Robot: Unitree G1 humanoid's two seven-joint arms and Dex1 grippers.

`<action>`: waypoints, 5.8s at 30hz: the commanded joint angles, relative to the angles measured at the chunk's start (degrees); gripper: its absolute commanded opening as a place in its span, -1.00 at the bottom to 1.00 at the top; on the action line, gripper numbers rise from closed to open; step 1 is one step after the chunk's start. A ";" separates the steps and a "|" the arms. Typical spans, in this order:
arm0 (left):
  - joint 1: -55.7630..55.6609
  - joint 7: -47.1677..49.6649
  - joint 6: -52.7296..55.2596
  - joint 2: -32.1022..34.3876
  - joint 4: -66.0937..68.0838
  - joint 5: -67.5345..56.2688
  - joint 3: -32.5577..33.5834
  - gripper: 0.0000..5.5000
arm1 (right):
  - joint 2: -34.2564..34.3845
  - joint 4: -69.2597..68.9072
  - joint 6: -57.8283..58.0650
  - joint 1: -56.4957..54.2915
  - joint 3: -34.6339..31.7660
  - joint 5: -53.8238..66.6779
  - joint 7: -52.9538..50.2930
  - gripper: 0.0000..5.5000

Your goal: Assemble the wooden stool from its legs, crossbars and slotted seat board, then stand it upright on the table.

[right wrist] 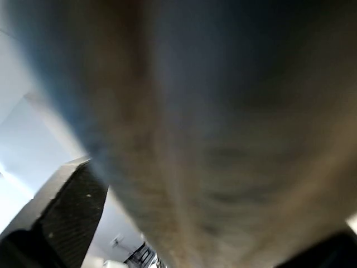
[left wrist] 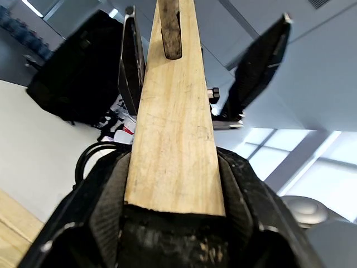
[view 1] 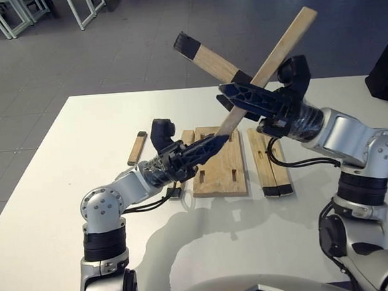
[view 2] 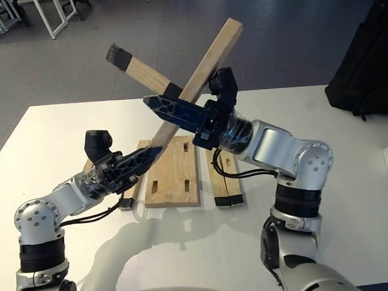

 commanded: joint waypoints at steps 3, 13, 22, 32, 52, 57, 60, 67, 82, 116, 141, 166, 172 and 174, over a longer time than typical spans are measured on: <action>1.55 0.16 -0.92 3.88 2.31 5.67 0.17 -0.25 | -8.91 -1.84 0.88 -2.51 3.47 6.52 8.40 0.05; 0.69 0.48 -0.94 3.98 -3.29 2.04 0.03 -0.12 | -13.43 0.27 -5.39 -3.53 7.81 2.19 8.46 -0.23; -1.80 3.73 -2.65 13.84 -2.88 -9.17 12.61 0.42 | -17.76 1.77 -5.01 -1.57 6.42 -5.09 11.75 -0.26; -4.63 4.77 -20.79 22.63 2.92 57.30 -31.74 0.51 | -18.49 1.16 -10.49 -1.80 4.16 -17.99 10.62 -0.26; -0.78 -13.96 -23.24 35.64 4.51 77.90 -40.56 0.51 | -16.37 0.56 -12.31 2.20 3.42 -32.00 15.04 -0.26; 0.46 -16.73 -26.92 38.78 6.75 79.07 -38.13 0.51 | -15.13 1.69 -11.86 5.80 9.27 -38.48 25.79 -0.26; -1.66 -17.75 -27.84 36.53 8.35 79.83 -38.65 0.51 | -13.86 2.40 -15.10 9.08 14.61 -45.82 30.94 -0.26; -3.33 -19.62 -29.74 34.83 10.58 81.92 -39.21 0.51 | -8.42 17.30 -25.34 3.56 20.88 -61.68 40.49 -0.26; -3.74 -20.76 -31.45 32.92 13.12 84.09 -37.80 0.51 | -8.94 30.87 -33.90 -0.96 27.78 -80.13 54.74 -0.26; 1.75 -16.86 -20.53 24.99 2.32 81.36 -33.82 0.51 | -11.99 5.12 -24.38 6.27 22.18 -78.40 44.96 -0.26; 4.12 -13.40 -17.45 24.37 1.09 80.61 -31.23 0.51 | -28.44 -6.81 -21.11 16.52 22.71 -85.67 51.11 0.27; 4.52 -11.68 -17.43 24.30 1.75 81.06 -31.93 0.51 | 14.17 -8.77 -17.58 8.46 6.42 -73.74 3.02 -0.23; 5.76 -10.53 -16.20 23.45 0.25 80.33 -31.52 0.51 | 8.14 -6.06 -20.67 -0.78 -2.64 -72.52 1.36 -0.23; 5.85 -10.08 -15.63 23.35 -0.21 79.81 -30.54 0.51 | 6.41 -6.19 -21.00 -2.46 -5.26 -71.76 0.72 -0.23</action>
